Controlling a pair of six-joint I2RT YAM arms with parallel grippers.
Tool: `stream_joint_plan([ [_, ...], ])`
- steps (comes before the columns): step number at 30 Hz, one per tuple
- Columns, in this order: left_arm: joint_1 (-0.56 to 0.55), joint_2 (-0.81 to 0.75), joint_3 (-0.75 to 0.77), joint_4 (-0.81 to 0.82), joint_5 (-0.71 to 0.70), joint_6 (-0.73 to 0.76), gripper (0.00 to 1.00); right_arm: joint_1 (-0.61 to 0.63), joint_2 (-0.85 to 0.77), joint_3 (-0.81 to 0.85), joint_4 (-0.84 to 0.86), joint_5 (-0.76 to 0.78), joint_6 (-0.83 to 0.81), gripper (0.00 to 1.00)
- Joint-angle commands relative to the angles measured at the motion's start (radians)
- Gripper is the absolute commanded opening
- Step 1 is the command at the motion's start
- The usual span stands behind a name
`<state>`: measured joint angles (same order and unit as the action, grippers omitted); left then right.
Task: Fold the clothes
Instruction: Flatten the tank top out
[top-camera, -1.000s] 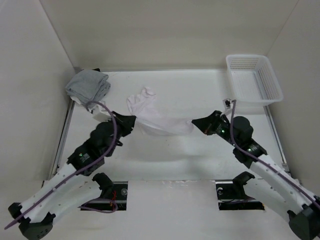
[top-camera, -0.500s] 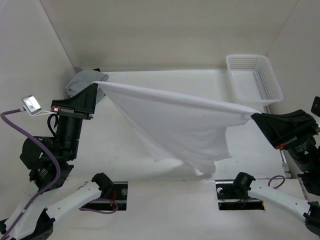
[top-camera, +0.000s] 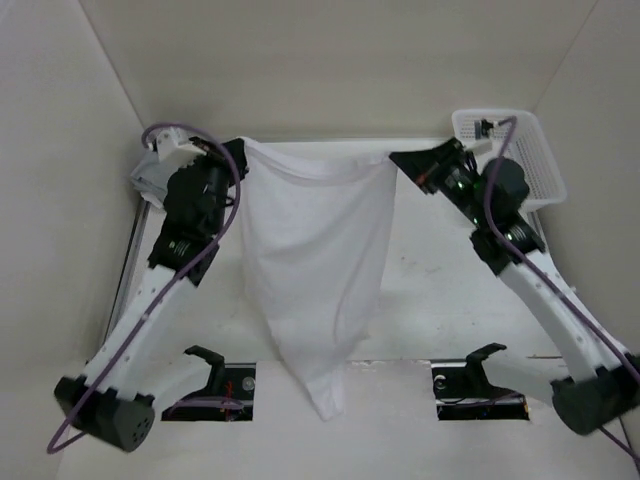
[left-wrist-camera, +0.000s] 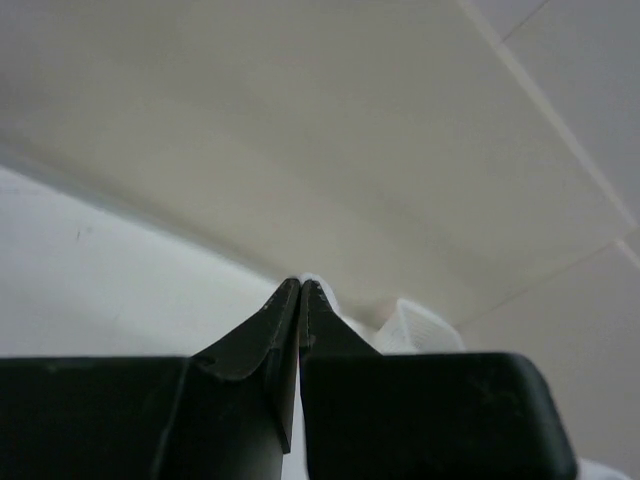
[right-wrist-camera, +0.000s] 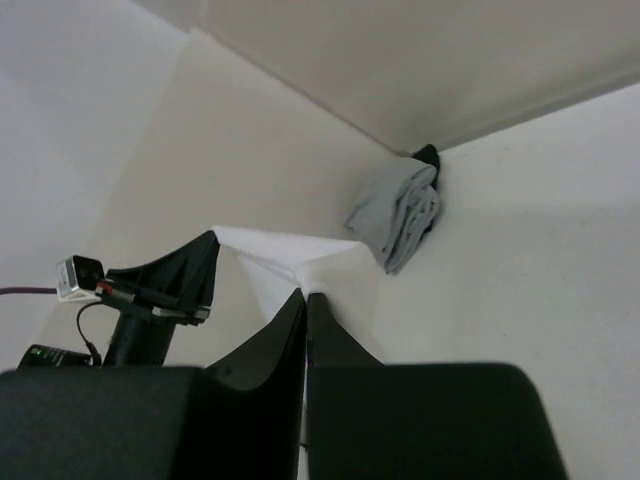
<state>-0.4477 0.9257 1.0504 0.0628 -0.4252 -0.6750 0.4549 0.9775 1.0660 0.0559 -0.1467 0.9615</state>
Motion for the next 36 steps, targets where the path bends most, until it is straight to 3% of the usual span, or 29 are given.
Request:
stream_joint_plan([
  [1, 0.192, 0.252, 0.172, 0.066, 0.262, -0.133, 0.00, -0.133, 0.279, 0.223, 0.197, -0.227, 0.109, 0.01],
  [5, 0.318, 0.589, 0.608, -0.030, 0.408, -0.215, 0.00, -0.225, 0.645, 0.753, 0.118, -0.335, 0.181, 0.00],
  [7, 0.330, 0.671, 0.777, -0.076, 0.445, -0.213, 0.00, -0.247, 0.752, 0.994, 0.047, -0.361, 0.195, 0.00],
  [9, 0.339, 0.700, 0.877, -0.103, 0.462, -0.207, 0.00, -0.258, 0.797, 1.139, -0.022, -0.366, 0.192, 0.01],
  [11, 0.349, 0.678, 0.870, -0.093, 0.471, -0.202, 0.00, -0.267, 0.788, 1.154, -0.047, -0.372, 0.178, 0.01],
  [15, 0.347, 0.573, 0.694, -0.008, 0.470, -0.192, 0.00, -0.276, 0.649, 0.901, 0.014, -0.352, 0.143, 0.01],
  [19, 0.317, 0.382, 0.408, 0.097, 0.438, -0.170, 0.00, -0.272, 0.418, 0.500, 0.151, -0.361, 0.120, 0.01],
  [25, 0.101, -0.035, -0.235, 0.177, 0.206, -0.074, 0.01, -0.177, 0.014, -0.243, 0.278, -0.262, 0.039, 0.02],
  [27, 0.059, -0.172, -0.427, 0.134, 0.135, -0.077, 0.01, -0.126, -0.066, -0.448, 0.268, -0.240, 0.016, 0.02],
  [31, 0.044, -0.425, -0.685, -0.091, 0.129, -0.191, 0.02, -0.051, -0.164, -0.748, 0.251, -0.225, 0.020, 0.02],
  [36, -0.067, -0.626, -0.754, -0.401, 0.170, -0.333, 0.01, 0.099, -0.392, -0.920, 0.109, -0.173, 0.094, 0.01],
])
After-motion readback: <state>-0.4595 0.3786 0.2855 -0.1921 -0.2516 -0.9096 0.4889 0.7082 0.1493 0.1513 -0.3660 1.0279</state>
